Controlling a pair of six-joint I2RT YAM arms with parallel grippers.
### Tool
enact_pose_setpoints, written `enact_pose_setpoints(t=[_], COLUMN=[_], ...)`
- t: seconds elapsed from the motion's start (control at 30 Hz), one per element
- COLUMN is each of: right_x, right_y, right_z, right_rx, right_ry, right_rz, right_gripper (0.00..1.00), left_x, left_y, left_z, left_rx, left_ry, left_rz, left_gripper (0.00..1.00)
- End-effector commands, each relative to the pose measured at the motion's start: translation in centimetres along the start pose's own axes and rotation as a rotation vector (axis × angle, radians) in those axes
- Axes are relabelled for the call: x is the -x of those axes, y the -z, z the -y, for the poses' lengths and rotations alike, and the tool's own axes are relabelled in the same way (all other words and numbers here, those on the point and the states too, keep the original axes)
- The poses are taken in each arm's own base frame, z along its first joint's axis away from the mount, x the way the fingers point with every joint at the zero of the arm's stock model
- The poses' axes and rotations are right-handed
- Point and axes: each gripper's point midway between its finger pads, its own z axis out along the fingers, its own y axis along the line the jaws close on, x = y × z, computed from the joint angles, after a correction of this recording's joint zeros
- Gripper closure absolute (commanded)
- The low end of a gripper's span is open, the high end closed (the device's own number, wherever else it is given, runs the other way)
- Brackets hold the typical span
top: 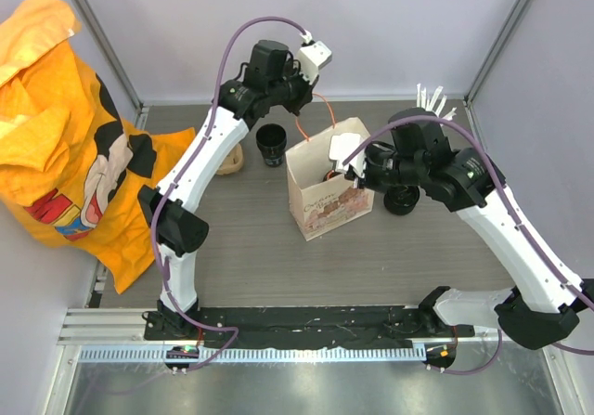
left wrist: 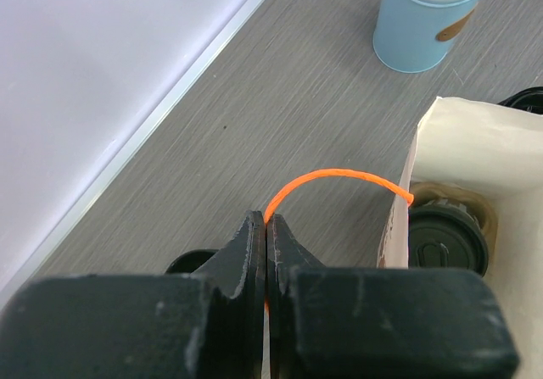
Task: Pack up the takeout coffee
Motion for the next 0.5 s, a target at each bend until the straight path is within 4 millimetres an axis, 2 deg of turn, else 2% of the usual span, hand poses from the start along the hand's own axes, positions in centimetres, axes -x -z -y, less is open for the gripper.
enact_pose_setpoints(t=[0.0, 0.3, 0.47], right_x=[1.9, 2.4, 2.7], right_y=[0.6, -0.2, -0.2], right_z=[-0.3, -1.8, -2.4], right_rx=[-0.011, 0.043, 0.061], right_ry=[-0.015, -0.021, -0.026], right_rz=[0.075, 0.086, 0.098], right_gripper=[0.97, 0.97, 0.97], left_x=[2.5, 3.6, 4.2], left_y=[0.3, -0.4, -0.9], left_z=[-0.4, 0.6, 0.5], left_rx=[0.026, 0.026, 0.052], left_ry=[-0.029, -0.044, -0.053], left_rz=[0.074, 0.099, 0.121], left_gripper=[1.0, 1.0, 1.0])
